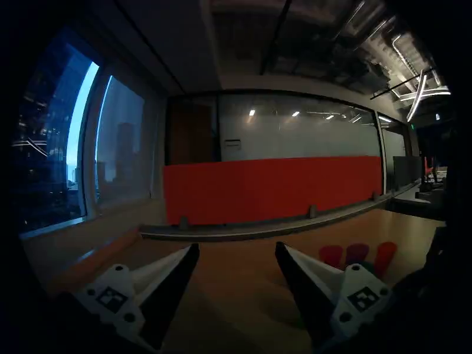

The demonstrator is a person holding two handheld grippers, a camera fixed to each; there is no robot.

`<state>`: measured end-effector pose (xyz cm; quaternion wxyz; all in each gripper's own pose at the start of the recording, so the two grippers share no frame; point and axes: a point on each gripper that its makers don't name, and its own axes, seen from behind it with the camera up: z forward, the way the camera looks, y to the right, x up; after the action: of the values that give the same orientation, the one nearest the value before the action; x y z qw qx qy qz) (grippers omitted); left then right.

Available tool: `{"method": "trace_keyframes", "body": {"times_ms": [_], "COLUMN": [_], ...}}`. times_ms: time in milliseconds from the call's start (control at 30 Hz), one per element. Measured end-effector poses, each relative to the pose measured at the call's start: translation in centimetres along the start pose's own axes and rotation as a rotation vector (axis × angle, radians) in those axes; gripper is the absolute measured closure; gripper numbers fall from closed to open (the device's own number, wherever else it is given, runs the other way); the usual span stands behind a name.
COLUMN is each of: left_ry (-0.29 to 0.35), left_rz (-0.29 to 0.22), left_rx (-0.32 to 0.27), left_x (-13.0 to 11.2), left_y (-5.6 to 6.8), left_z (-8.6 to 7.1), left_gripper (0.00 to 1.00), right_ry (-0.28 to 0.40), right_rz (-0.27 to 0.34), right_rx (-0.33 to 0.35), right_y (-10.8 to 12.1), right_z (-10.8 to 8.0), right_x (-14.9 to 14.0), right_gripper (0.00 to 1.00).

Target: Pour water

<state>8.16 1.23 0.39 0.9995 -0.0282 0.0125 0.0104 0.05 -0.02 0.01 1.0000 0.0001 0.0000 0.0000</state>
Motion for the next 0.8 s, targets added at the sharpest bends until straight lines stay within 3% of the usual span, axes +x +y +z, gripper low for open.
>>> {"method": "trace_keyframes", "body": {"times_ms": [267, 500, 800], "left_ry": [0.008, -0.01, -0.031], "left_rz": [-0.003, 0.015, -0.003], "left_rx": [-0.051, -0.057, -0.117], "left_x": [5.0, 7.6, 7.8], "left_y": [1.1, 1.0, 2.0], "left_z": [0.1, 0.3, 0.3], "left_gripper": [0.04, 0.04, 0.04], "right_ry": [0.002, 0.021, -0.004], "right_rz": [-0.005, -0.005, -0.001], "right_rx": [0.031, 0.069, 0.122], "right_y": [-1.2, -2.3, -3.1], "right_z": [0.4, 0.5, 0.7], "right_x": [4.1, 7.3, 7.0], "right_gripper": [0.0, 0.0, 0.0]}}
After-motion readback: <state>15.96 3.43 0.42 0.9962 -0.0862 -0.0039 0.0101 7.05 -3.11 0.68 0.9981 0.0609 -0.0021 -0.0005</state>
